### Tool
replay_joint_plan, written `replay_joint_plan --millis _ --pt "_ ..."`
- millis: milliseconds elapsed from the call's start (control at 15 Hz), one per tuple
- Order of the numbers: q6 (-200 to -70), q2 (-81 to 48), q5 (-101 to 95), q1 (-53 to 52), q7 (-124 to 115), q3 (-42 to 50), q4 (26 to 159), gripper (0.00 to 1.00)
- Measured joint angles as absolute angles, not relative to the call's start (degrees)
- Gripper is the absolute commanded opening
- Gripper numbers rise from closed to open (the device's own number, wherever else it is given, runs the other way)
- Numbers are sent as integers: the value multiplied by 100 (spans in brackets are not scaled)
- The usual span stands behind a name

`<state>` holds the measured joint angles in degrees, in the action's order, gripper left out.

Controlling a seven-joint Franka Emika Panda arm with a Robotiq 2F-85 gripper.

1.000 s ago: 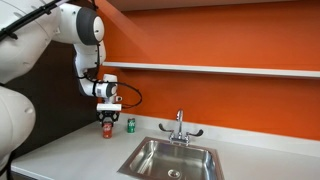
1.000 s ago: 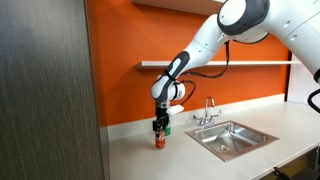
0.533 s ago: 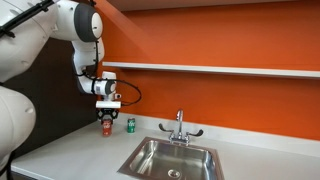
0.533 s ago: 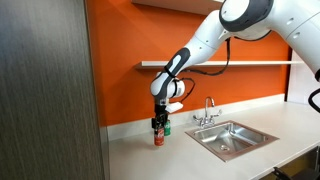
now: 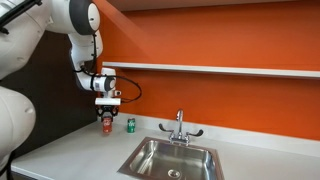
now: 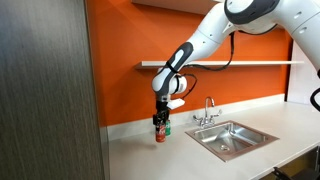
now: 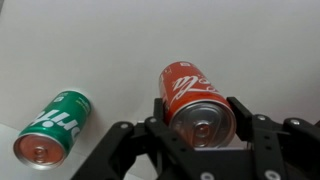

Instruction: Put the orange can inside the sink

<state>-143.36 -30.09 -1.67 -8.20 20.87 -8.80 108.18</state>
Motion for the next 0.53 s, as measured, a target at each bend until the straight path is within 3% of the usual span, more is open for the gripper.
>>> replay_joint_plan --millis 533 --pt "-14337 -2381 -164 -662 2045 -825 11584 39"
